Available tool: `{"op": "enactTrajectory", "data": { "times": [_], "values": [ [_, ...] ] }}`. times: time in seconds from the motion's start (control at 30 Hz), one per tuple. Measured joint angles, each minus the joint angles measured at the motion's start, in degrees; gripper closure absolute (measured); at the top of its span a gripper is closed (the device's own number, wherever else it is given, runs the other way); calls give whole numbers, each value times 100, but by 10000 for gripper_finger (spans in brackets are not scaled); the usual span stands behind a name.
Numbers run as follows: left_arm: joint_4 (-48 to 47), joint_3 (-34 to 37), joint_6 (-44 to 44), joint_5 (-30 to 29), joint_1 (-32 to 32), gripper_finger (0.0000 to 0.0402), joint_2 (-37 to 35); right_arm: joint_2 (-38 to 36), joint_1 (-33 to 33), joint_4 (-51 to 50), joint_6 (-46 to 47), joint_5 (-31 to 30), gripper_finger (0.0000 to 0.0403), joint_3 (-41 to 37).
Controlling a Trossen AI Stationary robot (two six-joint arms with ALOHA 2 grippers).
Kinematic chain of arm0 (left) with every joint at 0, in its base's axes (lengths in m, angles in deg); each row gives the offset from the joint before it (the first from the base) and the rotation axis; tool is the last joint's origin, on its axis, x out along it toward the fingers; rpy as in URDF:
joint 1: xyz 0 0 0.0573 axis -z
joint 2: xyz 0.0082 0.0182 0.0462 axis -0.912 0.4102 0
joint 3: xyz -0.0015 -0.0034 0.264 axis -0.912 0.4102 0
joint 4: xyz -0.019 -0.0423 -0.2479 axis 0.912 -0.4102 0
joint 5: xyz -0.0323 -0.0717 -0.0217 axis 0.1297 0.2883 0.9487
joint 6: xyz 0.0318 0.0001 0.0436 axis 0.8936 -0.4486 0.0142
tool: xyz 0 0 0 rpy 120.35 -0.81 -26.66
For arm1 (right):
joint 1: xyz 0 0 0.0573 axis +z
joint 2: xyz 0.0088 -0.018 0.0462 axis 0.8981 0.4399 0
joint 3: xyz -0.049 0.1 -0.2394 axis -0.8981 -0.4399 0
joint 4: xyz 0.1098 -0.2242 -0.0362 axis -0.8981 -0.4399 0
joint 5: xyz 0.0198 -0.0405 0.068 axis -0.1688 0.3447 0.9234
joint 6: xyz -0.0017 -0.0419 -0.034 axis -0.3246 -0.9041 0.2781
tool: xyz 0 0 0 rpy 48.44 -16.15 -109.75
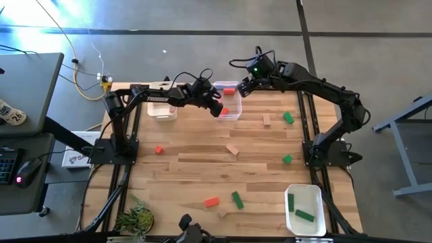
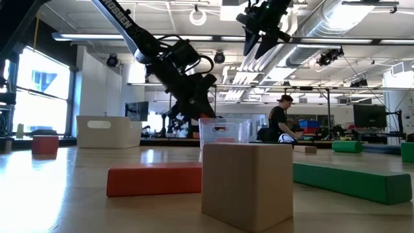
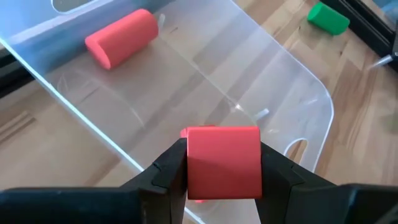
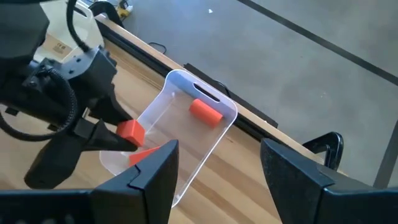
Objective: Sort & place blocks by color
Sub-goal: Put the orange block into the transparent bin, then put the brown block into the top white bin
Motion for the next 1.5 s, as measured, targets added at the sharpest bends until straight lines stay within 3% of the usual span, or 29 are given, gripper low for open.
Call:
{"op": "enactTrajectory", "data": {
  "times": [0.23,0.57,1.03,1.5],
  "values": [
    [31,0,35,4,0,258,0,0,76,-14,98,619,190,0],
    [1,0,282,48,-24,187,-19,0,475,-156,455,725,190,0],
    [-455,0,42,405,-429,187,-1141,38,1173,-428,1130,1099,190,10],
    [-2522,-4,236,296,0,188,-2631,879,1953,-876,1244,1218,190,9]
  ]
}}
